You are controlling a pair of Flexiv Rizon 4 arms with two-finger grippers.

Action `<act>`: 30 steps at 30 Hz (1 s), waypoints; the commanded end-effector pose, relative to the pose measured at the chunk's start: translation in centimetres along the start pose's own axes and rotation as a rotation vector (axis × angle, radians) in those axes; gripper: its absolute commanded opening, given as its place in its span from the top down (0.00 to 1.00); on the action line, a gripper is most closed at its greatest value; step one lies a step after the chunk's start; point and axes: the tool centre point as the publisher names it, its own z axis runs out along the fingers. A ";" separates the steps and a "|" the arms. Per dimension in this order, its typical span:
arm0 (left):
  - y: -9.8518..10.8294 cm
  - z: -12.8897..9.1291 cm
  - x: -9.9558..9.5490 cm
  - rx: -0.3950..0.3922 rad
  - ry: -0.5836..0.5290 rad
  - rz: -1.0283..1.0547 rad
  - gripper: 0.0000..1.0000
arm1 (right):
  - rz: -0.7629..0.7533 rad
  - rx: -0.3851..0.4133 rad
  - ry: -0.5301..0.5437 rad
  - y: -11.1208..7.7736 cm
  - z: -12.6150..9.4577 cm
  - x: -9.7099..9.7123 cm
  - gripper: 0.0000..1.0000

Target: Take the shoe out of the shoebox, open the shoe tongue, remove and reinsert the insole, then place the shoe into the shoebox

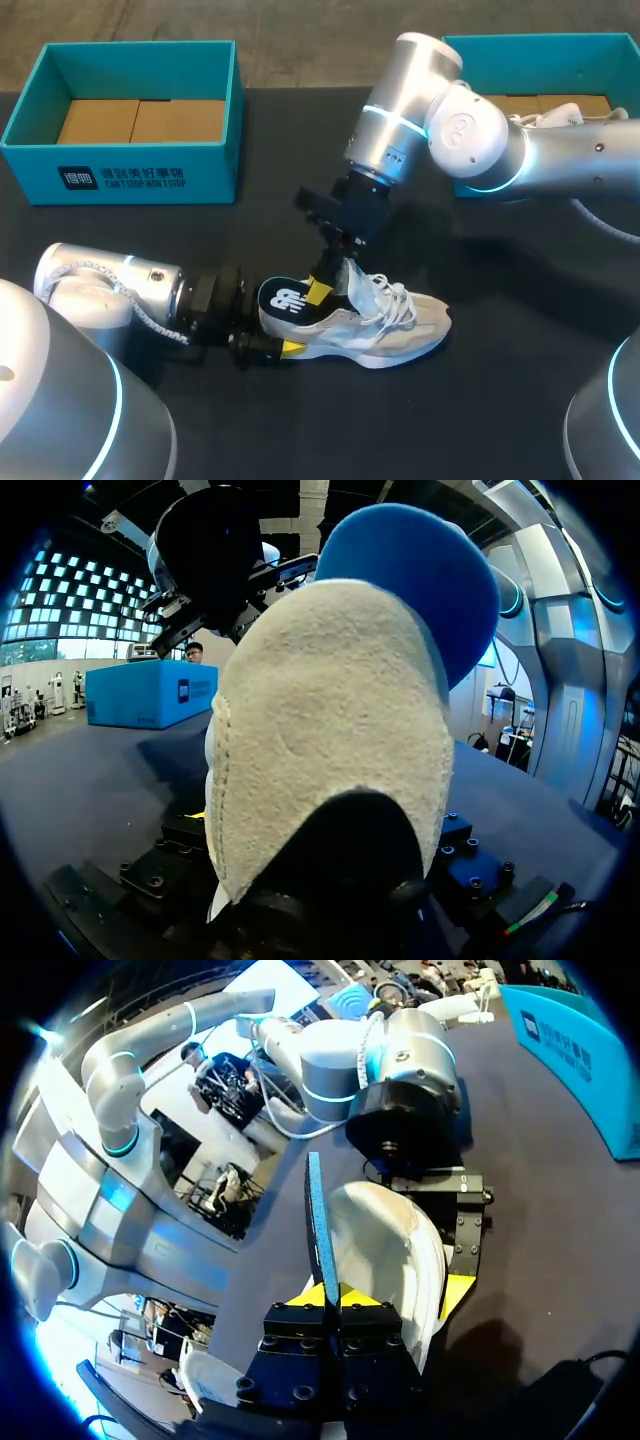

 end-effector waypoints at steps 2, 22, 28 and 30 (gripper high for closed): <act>0.1 0.0 0.0 -0.001 -0.001 -0.001 1.00 | -0.023 0.003 -0.020 0.8 -0.4 0.6 1.00; 0.1 0.0 0.0 -0.001 -0.001 -0.001 1.00 | -0.183 -0.102 -0.116 2.9 -3.0 1.2 1.00; 0.1 0.0 0.0 -0.001 -0.001 -0.001 1.00 | -0.183 -0.102 -0.116 2.9 -3.0 1.2 1.00; 0.1 0.0 0.0 -0.001 -0.001 -0.001 1.00 | -0.183 -0.102 -0.116 2.9 -3.0 1.2 1.00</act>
